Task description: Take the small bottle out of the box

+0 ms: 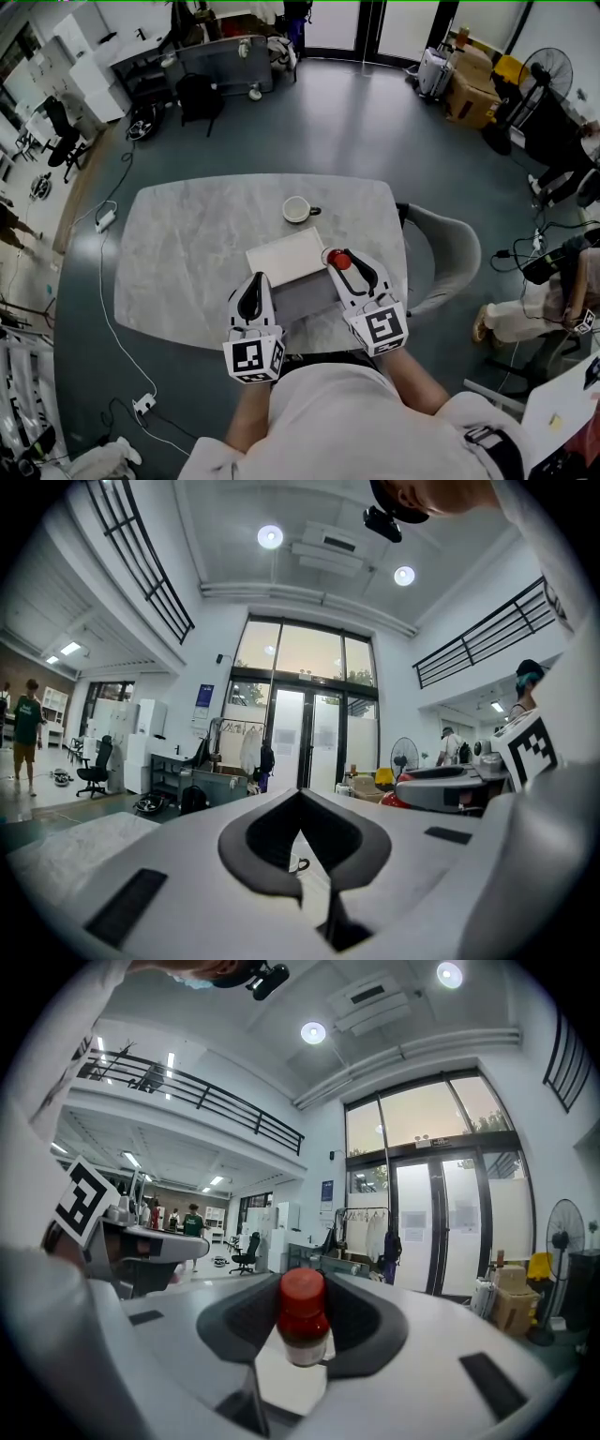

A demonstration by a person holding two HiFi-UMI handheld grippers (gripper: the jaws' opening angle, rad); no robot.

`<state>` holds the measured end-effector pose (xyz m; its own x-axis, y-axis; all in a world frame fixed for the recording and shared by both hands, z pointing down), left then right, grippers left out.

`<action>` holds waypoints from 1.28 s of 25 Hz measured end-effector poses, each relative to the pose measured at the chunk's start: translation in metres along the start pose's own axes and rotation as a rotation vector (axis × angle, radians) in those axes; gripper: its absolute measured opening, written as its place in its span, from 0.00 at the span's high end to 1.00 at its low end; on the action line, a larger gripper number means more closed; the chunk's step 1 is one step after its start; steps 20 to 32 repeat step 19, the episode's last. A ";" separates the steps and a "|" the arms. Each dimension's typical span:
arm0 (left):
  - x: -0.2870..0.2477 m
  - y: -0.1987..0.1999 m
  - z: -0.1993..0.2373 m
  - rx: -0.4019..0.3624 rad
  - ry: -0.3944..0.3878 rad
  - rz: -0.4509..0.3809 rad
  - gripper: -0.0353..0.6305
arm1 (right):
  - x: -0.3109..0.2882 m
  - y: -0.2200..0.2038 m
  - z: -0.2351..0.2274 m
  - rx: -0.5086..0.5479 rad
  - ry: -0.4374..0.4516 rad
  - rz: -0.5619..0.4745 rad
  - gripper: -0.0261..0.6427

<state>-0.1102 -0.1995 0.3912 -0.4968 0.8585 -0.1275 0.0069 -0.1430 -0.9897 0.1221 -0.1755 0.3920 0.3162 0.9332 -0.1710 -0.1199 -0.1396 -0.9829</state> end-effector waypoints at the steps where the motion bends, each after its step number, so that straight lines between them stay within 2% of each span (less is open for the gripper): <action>1: 0.000 0.000 0.000 0.000 -0.002 0.001 0.91 | 0.000 0.001 0.001 0.000 0.004 0.001 0.73; 32: -0.001 0.004 -0.006 -0.006 -0.017 0.001 0.91 | 0.005 0.007 -0.002 0.035 0.025 -0.019 0.73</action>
Point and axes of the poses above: the fingertips, and each gripper's own axes: x backward along the fingers, z to its left, y out of its top, the point moved 10 cm from there along x, backward along the fingers, and after that the axes turned 3 degrees about z, right-handed, at the moved point
